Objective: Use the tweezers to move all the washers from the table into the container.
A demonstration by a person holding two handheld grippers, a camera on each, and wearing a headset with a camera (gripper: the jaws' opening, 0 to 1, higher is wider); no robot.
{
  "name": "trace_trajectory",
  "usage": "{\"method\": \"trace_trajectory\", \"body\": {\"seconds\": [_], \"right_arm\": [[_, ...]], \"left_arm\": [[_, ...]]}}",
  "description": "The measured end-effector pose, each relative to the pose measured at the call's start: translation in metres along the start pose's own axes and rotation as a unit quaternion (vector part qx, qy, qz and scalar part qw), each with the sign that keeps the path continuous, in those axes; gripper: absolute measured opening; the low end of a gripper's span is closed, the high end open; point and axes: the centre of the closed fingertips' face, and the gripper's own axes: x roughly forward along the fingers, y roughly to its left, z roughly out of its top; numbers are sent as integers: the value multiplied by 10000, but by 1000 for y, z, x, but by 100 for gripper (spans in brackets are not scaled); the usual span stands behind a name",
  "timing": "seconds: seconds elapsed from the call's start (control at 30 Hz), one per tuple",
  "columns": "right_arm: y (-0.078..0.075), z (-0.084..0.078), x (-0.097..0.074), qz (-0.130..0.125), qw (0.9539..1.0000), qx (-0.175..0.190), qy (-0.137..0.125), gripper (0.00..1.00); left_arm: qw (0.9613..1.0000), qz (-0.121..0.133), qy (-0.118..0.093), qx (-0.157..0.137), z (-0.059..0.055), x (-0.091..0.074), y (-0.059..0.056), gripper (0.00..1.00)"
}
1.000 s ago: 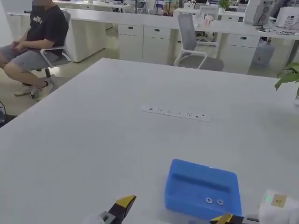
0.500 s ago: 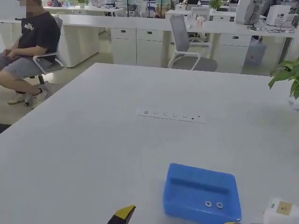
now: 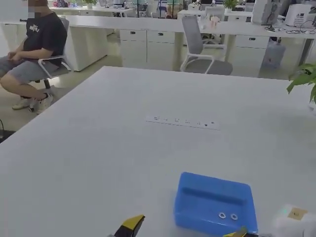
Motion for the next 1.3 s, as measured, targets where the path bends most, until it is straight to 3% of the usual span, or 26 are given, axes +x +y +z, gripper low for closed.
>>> {"method": "trace_trajectory", "body": {"seconds": [0.1,0.4,0.6,0.97,1.3], "right_arm": [[7,9,-4,68,9999,-57,-50,3],[5,37,-20,-159,9990,-389,-158,3],[-2,57,-29,-272,9987,-197,-393,3],[-24,97,-19,-407,9965,-225,-699,3],[-45,101,-4,-475,9967,-234,-621,3]], "left_arm": [[10000,6,13,0,0,0,0,86],[10000,-6,15,7,-1,0,-1,86],[10000,-11,22,4,-1,0,-1,85],[9999,-62,113,47,-6,0,-1,85],[9999,-47,142,62,-7,0,1,85]]}}
